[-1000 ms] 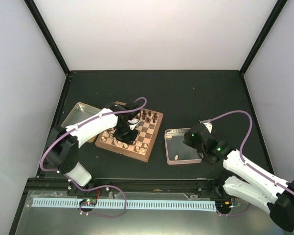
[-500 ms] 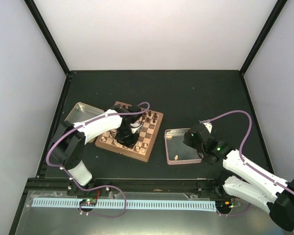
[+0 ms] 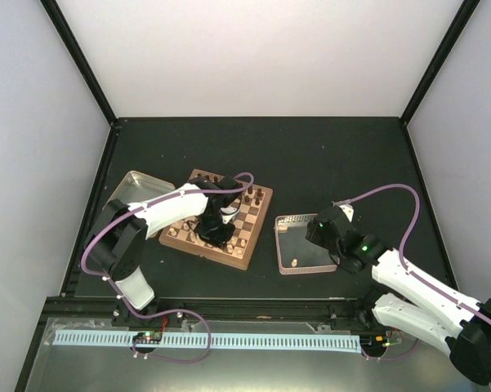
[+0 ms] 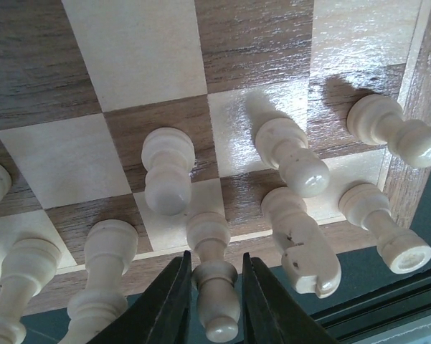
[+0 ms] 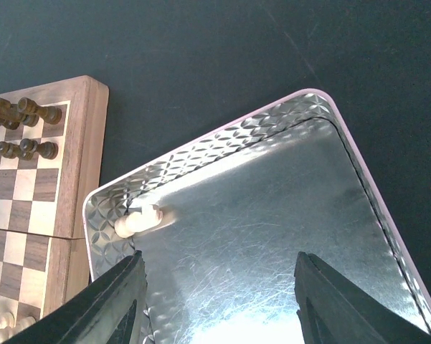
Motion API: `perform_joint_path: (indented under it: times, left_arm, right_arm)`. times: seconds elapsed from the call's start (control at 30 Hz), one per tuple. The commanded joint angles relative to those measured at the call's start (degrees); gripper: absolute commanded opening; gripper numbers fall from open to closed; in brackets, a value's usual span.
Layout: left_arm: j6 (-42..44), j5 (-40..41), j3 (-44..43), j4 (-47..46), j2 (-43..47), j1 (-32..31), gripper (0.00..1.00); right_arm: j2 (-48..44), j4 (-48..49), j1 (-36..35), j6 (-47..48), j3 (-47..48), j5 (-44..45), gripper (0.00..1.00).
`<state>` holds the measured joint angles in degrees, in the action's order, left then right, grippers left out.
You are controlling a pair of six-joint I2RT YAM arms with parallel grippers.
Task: Set up the chess pieces on the board
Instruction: Place the chess piece on the chessboard.
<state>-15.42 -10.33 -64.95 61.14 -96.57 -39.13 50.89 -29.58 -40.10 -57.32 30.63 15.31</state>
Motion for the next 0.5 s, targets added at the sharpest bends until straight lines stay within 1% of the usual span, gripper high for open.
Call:
perform_joint_path:
  times: [0.0,0.1,0.3,0.47]
  left_arm:
    - [-0.09,1.48,-0.69,0.0,-0.22,-0.41,0.22]
    - [-0.35,1.78,-1.03,0.48,0.25,-0.44,0.22]
    - [-0.72,2.06,-2.12,1.81,1.82,-0.64,0.28]
    - [-1.33,2.99,-4.53,3.73,4.86,-0.65,0.31]
  right_arm:
    - [0.02,0.46,-0.07,-0.56,1.02,0.54,0.57]
    - [-0.07,0.38,0.02,-0.68,1.01,0.42,0.57]
    - [-0.51,0.04,-0.02,-0.83,1.09,-0.16,0.57]
    - [-1.1,0.25,-0.05,0.42,1.18,-1.34,0.57]
